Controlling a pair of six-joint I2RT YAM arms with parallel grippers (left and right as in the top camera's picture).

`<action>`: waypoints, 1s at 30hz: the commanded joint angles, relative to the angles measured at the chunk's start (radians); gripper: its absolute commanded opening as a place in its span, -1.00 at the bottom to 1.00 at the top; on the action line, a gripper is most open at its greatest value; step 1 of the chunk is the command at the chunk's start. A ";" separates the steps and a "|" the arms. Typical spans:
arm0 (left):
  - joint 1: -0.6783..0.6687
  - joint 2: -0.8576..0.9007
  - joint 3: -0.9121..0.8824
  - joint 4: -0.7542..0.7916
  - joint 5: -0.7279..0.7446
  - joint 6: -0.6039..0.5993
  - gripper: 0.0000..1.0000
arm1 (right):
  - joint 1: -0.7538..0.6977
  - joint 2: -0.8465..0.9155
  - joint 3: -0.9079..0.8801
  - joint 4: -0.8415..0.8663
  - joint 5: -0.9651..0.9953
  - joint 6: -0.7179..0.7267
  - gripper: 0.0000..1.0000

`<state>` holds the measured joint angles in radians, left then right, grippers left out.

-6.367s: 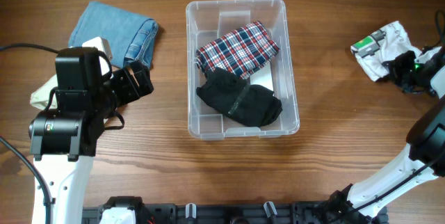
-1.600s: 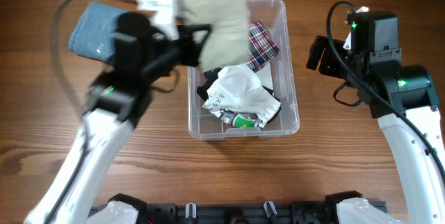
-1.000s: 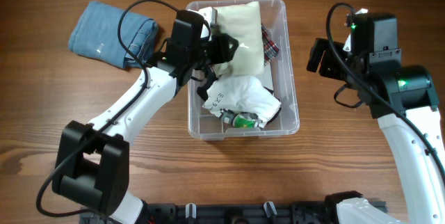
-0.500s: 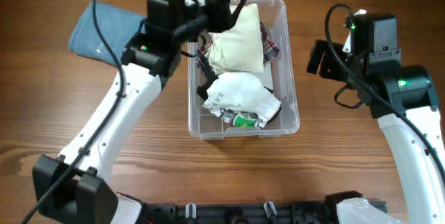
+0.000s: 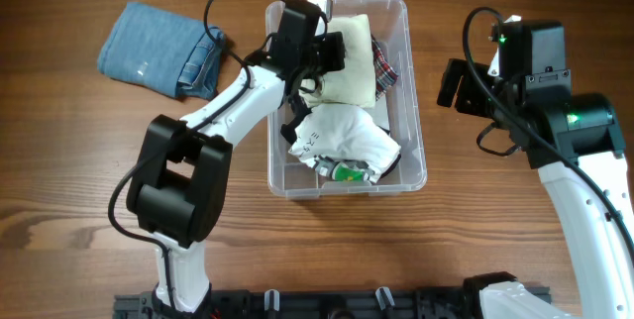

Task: Pack container
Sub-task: 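Carry the cream cloth into the bin's upper half and release, then move the left gripper to the blue denim and grasp it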

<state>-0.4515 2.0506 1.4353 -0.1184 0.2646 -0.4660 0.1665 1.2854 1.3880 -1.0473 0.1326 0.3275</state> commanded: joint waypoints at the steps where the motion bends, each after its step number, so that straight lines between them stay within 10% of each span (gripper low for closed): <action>1: -0.001 0.062 -0.034 -0.056 0.015 -0.009 -0.84 | -0.004 0.001 -0.006 -0.005 0.002 -0.013 1.00; 3: 0.012 -0.016 -0.024 -0.064 0.015 0.022 -0.45 | -0.004 0.001 -0.006 -0.009 0.002 -0.013 1.00; 4: 0.021 -0.076 -0.023 -0.078 0.015 0.045 0.07 | -0.004 0.001 -0.006 -0.009 0.002 -0.014 0.99; 6: 0.036 -0.188 -0.023 -0.117 0.013 0.071 0.22 | -0.004 0.001 -0.006 -0.009 0.002 -0.018 1.00; 9: 0.070 -0.383 -0.023 -0.213 0.000 0.132 1.00 | -0.004 0.001 -0.006 -0.008 0.002 -0.017 1.00; 16: 0.372 -0.513 -0.029 -0.475 -0.172 0.060 1.00 | -0.004 0.001 -0.006 -0.008 0.002 -0.051 1.00; 30: 0.758 -0.043 -0.035 -0.444 0.008 -0.233 1.00 | -0.004 0.001 -0.006 -0.016 0.001 -0.051 0.99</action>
<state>0.2916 1.9354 1.4094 -0.5953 0.2394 -0.5640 0.1665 1.2861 1.3872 -1.0622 0.1322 0.2893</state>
